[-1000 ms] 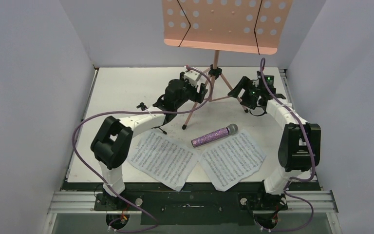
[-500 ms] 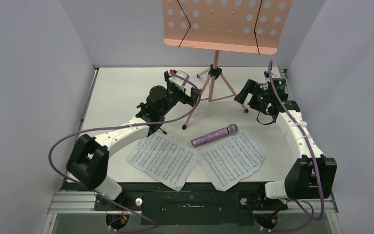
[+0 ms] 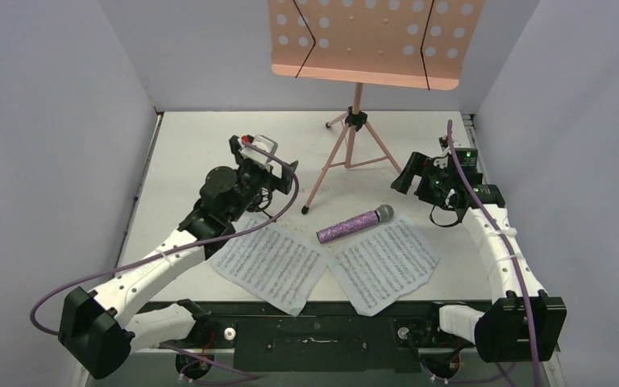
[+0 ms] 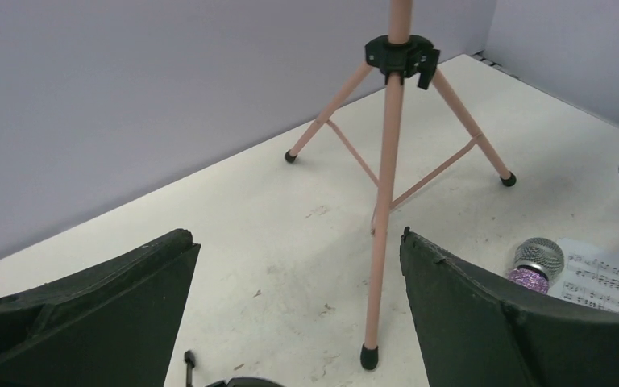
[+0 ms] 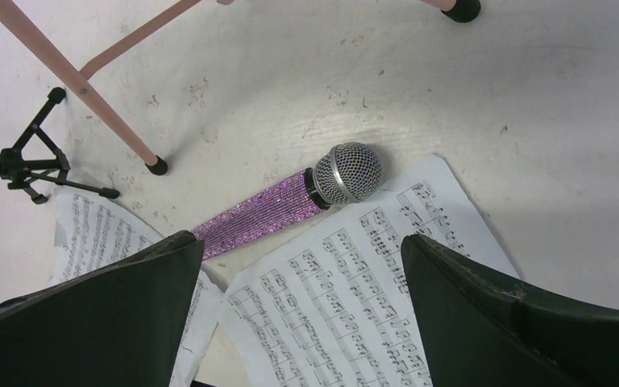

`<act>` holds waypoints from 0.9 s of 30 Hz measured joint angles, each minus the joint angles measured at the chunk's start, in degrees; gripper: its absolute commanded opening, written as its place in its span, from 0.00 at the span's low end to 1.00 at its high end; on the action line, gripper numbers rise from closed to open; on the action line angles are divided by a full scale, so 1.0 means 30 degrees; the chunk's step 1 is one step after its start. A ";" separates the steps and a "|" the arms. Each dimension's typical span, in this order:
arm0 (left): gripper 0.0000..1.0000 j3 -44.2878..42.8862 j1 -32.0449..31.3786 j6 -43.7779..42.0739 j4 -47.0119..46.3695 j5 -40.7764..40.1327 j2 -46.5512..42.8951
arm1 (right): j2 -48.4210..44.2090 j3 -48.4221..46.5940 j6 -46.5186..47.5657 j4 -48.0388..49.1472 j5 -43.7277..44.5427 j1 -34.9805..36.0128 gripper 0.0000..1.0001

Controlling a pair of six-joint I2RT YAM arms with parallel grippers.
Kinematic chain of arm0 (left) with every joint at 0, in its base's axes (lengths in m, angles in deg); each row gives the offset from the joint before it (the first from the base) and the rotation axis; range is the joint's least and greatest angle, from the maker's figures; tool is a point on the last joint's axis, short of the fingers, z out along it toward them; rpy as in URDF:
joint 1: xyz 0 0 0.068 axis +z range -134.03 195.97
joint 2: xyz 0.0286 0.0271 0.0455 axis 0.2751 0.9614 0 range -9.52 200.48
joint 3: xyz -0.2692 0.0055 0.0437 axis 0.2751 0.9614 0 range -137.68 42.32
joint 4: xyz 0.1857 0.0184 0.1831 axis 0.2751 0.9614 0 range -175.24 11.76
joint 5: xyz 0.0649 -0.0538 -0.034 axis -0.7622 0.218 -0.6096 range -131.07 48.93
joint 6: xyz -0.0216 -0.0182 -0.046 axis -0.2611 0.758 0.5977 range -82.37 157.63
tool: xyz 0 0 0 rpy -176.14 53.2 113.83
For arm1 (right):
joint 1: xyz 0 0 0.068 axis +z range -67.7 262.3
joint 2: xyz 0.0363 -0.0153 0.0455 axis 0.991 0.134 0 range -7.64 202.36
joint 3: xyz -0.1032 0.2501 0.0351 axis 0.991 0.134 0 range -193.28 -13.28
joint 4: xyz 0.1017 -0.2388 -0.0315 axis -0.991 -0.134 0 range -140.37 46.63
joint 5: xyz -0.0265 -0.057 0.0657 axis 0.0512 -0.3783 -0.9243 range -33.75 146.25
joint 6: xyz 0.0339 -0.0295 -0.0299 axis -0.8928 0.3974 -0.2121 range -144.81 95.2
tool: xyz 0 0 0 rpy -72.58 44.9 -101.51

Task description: Set up the instrument practice props

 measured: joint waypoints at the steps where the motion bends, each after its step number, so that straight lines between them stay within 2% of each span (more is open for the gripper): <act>1: 0.97 0.0044 0.0000 0.0007 0.0692 -0.0474 -0.0510 | 0.0022 0.0029 0.0000 -0.0146 -0.0022 0.0000 1.00; 8: 0.94 -0.0240 0.0525 0.1406 0.6776 -0.4641 -0.2871 | 0.0211 0.0262 -0.0007 -0.0270 -0.0474 0.0000 1.00; 13: 0.91 -0.1749 0.1967 0.4481 1.1591 -0.6069 -0.2528 | 0.0466 0.0670 -0.0022 -0.0277 -0.0729 0.0000 1.00; 20: 0.91 -0.6404 0.4597 0.9289 1.7129 -0.5916 0.1107 | 0.0474 0.0852 -0.0029 -0.0270 -0.0925 0.0000 1.00; 27: 0.93 -0.9158 0.5217 1.2080 2.1209 -0.5333 0.5027 | 0.0474 0.0860 -0.0022 -0.0277 -0.0954 0.0000 1.00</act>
